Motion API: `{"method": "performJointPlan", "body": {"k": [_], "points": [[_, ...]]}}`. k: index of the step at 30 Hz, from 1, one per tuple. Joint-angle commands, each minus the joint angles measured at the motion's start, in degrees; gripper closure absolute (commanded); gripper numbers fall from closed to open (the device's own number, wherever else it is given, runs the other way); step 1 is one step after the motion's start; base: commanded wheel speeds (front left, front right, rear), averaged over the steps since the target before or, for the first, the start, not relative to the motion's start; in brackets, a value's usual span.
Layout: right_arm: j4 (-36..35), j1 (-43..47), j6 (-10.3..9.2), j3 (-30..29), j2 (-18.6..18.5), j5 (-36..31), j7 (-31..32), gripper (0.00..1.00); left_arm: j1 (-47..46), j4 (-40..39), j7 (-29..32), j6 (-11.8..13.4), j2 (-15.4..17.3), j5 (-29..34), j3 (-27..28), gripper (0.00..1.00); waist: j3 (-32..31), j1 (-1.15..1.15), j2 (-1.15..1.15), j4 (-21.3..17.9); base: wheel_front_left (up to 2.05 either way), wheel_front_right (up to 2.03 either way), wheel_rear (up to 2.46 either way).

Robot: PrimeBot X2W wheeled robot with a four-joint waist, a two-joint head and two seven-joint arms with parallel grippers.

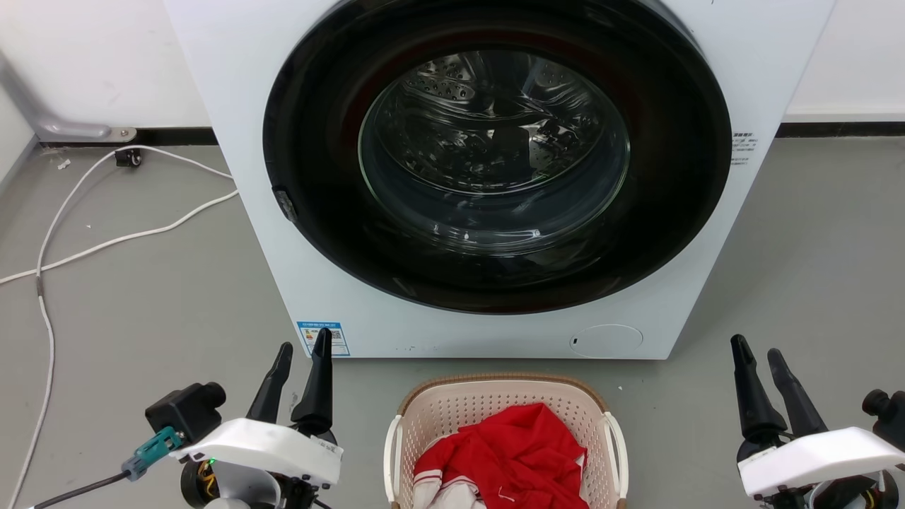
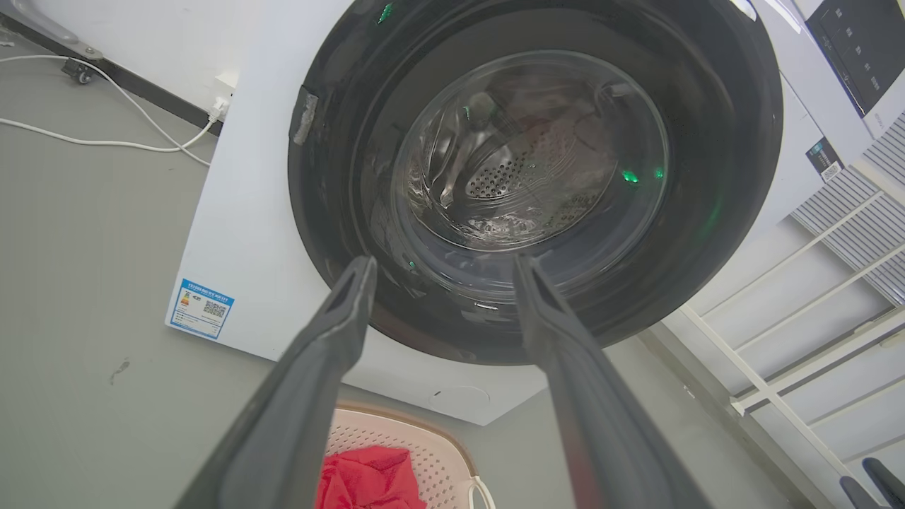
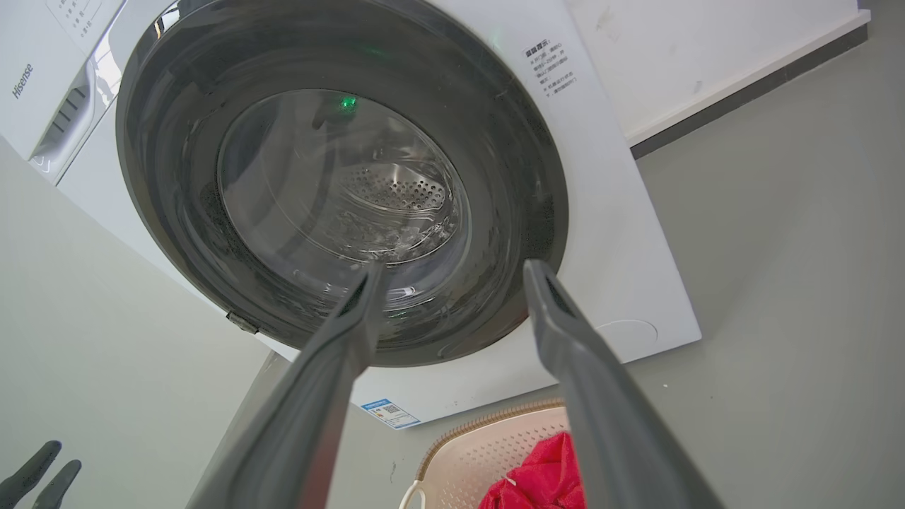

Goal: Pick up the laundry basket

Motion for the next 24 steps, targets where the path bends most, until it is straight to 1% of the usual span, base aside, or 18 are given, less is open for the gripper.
{"method": "performJointPlan", "body": {"k": [1,12,24], "points": [[-1.0,0.0,0.01,0.0,0.0,-1.6,-0.2,0.0,-0.2,-0.5,-0.5,0.3,0.5,1.6,-0.3,0.0,0.0,0.0,0.0,0.0,0.0,0.0,0.0],[-2.5,0.6,0.01,-0.1,0.0,-10.4,0.2,0.0,-0.3,-0.2,-2.3,1.5,1.2,9.2,-1.7,0.0,-0.1,0.0,0.0,0.0,0.0,0.0,0.0],[-3.7,1.5,0.01,-0.1,0.1,-18.0,0.3,0.0,-0.4,0.2,-4.1,2.8,1.8,16.2,-3.0,0.0,0.0,0.0,0.0,0.1,0.0,0.0,0.0]]}}
